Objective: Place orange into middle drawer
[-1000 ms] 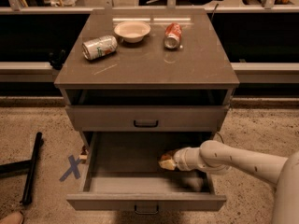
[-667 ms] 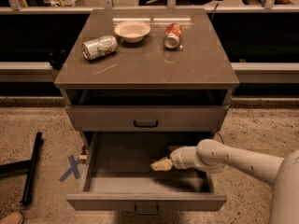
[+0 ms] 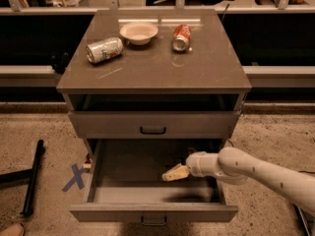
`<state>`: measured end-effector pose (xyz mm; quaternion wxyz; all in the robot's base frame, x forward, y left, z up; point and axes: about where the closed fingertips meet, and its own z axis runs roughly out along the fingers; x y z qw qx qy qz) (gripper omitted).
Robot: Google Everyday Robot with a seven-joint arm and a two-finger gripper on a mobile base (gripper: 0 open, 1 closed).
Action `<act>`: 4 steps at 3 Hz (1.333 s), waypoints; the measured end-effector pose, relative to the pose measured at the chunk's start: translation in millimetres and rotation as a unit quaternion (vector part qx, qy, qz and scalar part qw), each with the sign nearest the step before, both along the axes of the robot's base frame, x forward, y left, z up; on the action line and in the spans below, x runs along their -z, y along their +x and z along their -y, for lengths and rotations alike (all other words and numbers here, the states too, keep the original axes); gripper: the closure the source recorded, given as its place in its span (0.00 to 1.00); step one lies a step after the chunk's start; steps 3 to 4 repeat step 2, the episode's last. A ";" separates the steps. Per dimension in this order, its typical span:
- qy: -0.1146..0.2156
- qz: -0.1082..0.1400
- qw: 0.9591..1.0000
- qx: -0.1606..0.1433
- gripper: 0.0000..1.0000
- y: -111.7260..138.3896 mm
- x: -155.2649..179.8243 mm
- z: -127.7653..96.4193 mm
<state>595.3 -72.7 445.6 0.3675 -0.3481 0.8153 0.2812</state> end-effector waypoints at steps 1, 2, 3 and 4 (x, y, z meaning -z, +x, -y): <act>0.015 0.019 0.999 0.029 0.00 -13.9 -31.1 38.6; 0.027 0.027 0.998 0.055 0.00 -28.7 -52.2 72.3; 0.027 0.027 0.998 0.055 0.00 -28.7 -52.2 72.3; 0.027 0.027 0.998 0.055 0.00 -28.7 -52.2 72.3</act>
Offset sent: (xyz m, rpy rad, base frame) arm -0.0477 -0.1215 0.0793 0.0781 -0.0739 -0.1842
